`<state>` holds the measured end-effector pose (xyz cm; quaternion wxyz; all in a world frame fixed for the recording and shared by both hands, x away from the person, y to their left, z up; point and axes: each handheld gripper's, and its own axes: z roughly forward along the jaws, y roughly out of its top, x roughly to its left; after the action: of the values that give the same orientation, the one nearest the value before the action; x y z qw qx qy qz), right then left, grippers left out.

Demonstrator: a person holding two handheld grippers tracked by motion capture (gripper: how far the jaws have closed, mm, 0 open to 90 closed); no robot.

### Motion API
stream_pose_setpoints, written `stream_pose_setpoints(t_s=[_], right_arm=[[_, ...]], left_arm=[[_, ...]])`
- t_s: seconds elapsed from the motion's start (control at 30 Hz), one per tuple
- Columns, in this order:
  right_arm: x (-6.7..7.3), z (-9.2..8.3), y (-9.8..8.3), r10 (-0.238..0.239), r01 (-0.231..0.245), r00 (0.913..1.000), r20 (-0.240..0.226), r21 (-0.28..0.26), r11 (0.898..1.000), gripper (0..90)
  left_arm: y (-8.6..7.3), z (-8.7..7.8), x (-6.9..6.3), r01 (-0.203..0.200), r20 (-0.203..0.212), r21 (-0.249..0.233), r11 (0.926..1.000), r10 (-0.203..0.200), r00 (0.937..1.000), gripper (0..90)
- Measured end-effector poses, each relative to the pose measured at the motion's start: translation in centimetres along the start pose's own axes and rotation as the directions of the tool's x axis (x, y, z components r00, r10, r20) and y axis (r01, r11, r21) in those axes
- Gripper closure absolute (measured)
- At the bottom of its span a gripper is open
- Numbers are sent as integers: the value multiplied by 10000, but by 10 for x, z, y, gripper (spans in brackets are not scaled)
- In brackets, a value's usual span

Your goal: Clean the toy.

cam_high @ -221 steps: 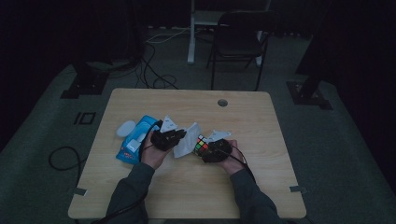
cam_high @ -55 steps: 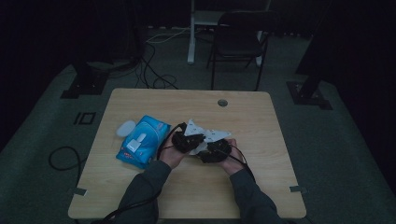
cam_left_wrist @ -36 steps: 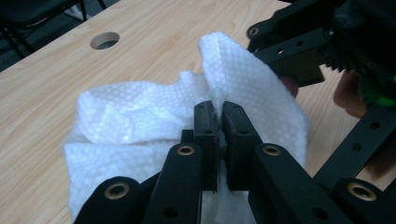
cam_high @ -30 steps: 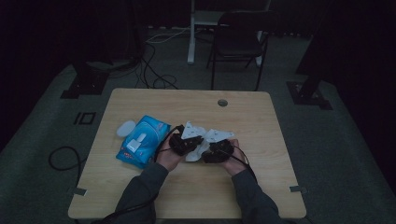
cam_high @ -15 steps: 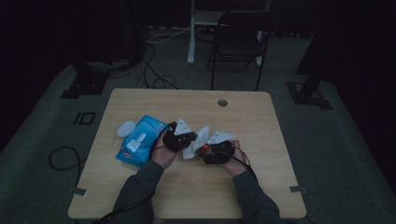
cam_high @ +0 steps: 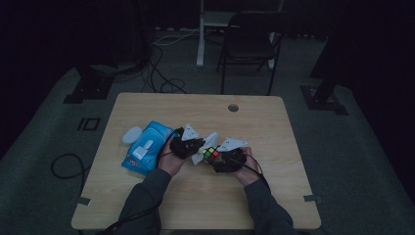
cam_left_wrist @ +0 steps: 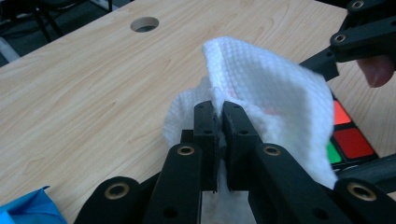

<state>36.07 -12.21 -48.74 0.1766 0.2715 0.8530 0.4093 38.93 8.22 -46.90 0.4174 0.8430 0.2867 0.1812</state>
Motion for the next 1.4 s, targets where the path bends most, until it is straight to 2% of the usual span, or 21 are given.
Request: stream_pose_setpoints(t_s=[0.8, 1.1, 1.4], right_arm=[[-3, -7, 1, 61, -62, 10000, -18, -261, 9996, 345], [-6, -11, 3, 158, -156, 9999, 55, -426, 9990, 345], [-7, -10, 2, 146, -145, 9999, 39, -369, 9992, 344]], left_arm=[[-10, 12, -1, 11, 206, 488, 9988, -21, 9998, 863], [-19, 18, -1, 15, 246, 879, 9961, -37, 9997, 862], [-19, 16, -2, 0, 219, 818, 9966, -18, 9998, 862]])
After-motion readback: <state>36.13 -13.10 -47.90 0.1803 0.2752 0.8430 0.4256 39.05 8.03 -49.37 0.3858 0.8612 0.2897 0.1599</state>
